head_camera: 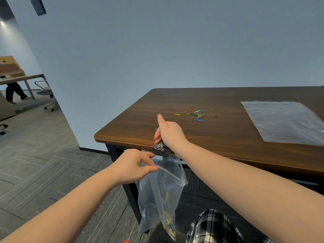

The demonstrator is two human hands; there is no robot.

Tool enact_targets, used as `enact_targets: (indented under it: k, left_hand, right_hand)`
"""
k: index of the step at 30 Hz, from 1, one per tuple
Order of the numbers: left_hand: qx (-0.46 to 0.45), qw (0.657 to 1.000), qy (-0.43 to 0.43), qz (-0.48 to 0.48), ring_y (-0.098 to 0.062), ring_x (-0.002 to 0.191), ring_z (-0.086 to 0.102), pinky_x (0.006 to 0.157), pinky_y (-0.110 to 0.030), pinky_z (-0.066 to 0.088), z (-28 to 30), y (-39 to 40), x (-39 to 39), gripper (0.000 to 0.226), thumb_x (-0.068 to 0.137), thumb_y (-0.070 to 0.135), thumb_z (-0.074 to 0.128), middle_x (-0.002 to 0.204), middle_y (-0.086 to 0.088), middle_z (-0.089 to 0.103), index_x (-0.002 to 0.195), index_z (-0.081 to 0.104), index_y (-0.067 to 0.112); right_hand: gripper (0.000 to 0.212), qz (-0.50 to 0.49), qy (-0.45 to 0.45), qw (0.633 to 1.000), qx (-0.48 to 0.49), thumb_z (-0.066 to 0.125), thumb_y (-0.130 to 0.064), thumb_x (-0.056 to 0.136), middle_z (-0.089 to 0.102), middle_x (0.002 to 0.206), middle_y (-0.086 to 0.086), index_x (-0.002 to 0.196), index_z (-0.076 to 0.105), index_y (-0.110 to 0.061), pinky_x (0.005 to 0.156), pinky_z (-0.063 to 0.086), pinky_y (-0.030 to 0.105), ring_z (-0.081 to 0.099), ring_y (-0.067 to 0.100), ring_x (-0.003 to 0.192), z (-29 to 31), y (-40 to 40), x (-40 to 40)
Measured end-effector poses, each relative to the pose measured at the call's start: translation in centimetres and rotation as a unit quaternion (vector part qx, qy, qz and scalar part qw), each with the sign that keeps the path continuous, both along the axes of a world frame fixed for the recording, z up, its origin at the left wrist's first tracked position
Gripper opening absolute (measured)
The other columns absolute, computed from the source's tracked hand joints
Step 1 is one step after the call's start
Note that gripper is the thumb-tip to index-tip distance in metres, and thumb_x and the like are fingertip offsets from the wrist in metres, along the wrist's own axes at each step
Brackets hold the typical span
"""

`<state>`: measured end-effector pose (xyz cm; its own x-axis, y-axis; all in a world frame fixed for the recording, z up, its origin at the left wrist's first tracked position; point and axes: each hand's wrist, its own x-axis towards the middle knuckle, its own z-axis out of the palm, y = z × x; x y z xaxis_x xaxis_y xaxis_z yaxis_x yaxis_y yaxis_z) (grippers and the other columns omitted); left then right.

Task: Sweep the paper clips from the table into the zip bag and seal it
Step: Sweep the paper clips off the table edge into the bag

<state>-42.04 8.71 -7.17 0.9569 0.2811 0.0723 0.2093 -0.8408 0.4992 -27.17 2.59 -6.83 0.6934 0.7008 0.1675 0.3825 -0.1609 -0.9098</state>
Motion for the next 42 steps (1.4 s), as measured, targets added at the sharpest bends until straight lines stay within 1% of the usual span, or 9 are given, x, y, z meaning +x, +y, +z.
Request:
enact_targets:
  k: [6, 11, 19, 21, 26, 29, 34, 38, 42]
  left_hand:
    - [-0.003, 1.000, 0.010, 0.002, -0.002, 0.121, 0.049, 0.107, -0.036, 0.040, 0.1, -0.1, 0.0, 0.011, 0.079, 0.033, 0.066, 0.123, 0.001, 0.064, 0.084, 0.074, 0.028]
    - [0.007, 1.000, 0.011, 0.009, -0.003, 0.121, 0.050, 0.107, -0.033, 0.039, 0.3, -0.1, -0.2, 0.014, 0.080, 0.033, 0.065, 0.125, 0.001, 0.062, 0.088, 0.075, 0.027]
    - [-0.001, 1.000, 0.006, 0.011, 0.000, 0.118, 0.052, 0.105, -0.033, 0.041, 0.2, 0.2, -0.2, 0.013, 0.079, 0.034, 0.066, 0.118, 0.001, 0.067, 0.084, 0.075, 0.027]
    - [-0.006, 1.000, 0.004, 0.011, -0.001, 0.118, 0.052, 0.106, -0.034, 0.041, 0.1, 0.3, -0.1, 0.013, 0.079, 0.034, 0.066, 0.118, 0.001, 0.067, 0.084, 0.075, 0.027]
    - [-0.014, 1.000, 0.009, 0.013, -0.003, 0.119, 0.052, 0.106, -0.036, 0.041, 0.1, 0.3, 0.1, 0.012, 0.079, 0.034, 0.066, 0.120, 0.001, 0.066, 0.084, 0.075, 0.027]
    - [-0.010, 1.000, 0.003, 0.013, -0.004, 0.119, 0.052, 0.107, -0.035, 0.040, 0.0, 0.4, 0.4, 0.011, 0.079, 0.033, 0.067, 0.120, 0.000, 0.066, 0.082, 0.075, 0.027]
    - [-0.009, 1.000, 0.007, 0.012, -0.003, 0.118, 0.053, 0.104, -0.033, 0.041, 0.0, 0.3, 0.4, 0.009, 0.078, 0.034, 0.067, 0.116, 0.000, 0.068, 0.079, 0.075, 0.029]
    - [-0.012, 1.000, 0.003, 0.014, -0.006, 0.116, 0.056, 0.103, -0.038, 0.044, 0.3, 0.3, 0.0, 0.008, 0.078, 0.034, 0.067, 0.114, 0.000, 0.069, 0.079, 0.074, 0.031]
    - [-0.022, 1.000, 0.006, 0.012, -0.005, 0.115, 0.056, 0.103, -0.039, 0.044, 0.4, 0.2, -0.3, 0.007, 0.078, 0.033, 0.067, 0.111, 0.002, 0.070, 0.079, 0.074, 0.034]
  right_hand:
    - [0.077, 0.004, 0.005, 1.000, 0.000, 0.017, -0.047, 0.101, 0.064, 0.060, 0.006, 0.065, 0.067, -0.002, 0.077, 0.039, 0.029, 0.059, 0.014, 0.067, 0.0, -0.2, -0.9]
    - [0.074, -0.016, 0.017, 1.000, 0.012, 0.017, -0.046, 0.101, 0.062, 0.057, 0.003, 0.060, 0.064, -0.006, 0.072, 0.037, 0.028, 0.059, 0.012, 0.067, 0.0, -0.4, -1.1]
    - [0.069, -0.048, 0.008, 0.997, 0.066, 0.021, -0.043, 0.102, 0.074, 0.082, 0.010, 0.055, 0.063, -0.012, 0.092, 0.045, 0.036, 0.066, 0.020, 0.087, 0.2, -0.3, 0.2]
    - [0.068, -0.033, 0.043, 0.997, 0.047, 0.022, -0.044, 0.101, 0.075, 0.090, 0.010, 0.062, 0.067, -0.010, 0.096, 0.043, 0.036, 0.066, 0.020, 0.091, 0.3, -0.2, 0.7]
    - [0.068, 0.043, 0.100, 0.994, 0.022, 0.025, -0.049, 0.100, 0.076, 0.087, 0.010, 0.065, 0.071, -0.012, 0.101, 0.047, 0.040, 0.070, 0.020, 0.091, 0.4, 0.1, 0.7]
    - [0.070, 0.064, 0.114, 0.991, 0.025, 0.024, -0.048, 0.100, 0.076, 0.090, 0.012, 0.077, 0.074, -0.004, 0.098, 0.048, 0.035, 0.069, 0.020, 0.093, 0.5, -0.2, 0.6]
    - [0.070, 0.090, 0.132, 0.987, 0.027, 0.024, -0.047, 0.100, 0.075, 0.091, 0.015, 0.085, 0.073, 0.002, 0.074, 0.047, 0.019, 0.069, 0.017, 0.085, 0.4, -0.6, -0.8]
    - [0.070, 0.098, 0.112, 0.989, 0.016, 0.024, -0.048, 0.100, 0.074, 0.081, 0.006, 0.083, 0.074, -0.002, 0.076, 0.047, 0.021, 0.067, 0.011, 0.078, 0.4, -0.8, -1.4]
    - [0.071, 0.091, 0.109, 0.990, 0.018, 0.025, -0.050, 0.099, 0.076, 0.082, 0.010, 0.078, 0.074, -0.003, 0.084, 0.050, 0.027, 0.067, 0.015, 0.079, 0.5, -1.1, -1.4]
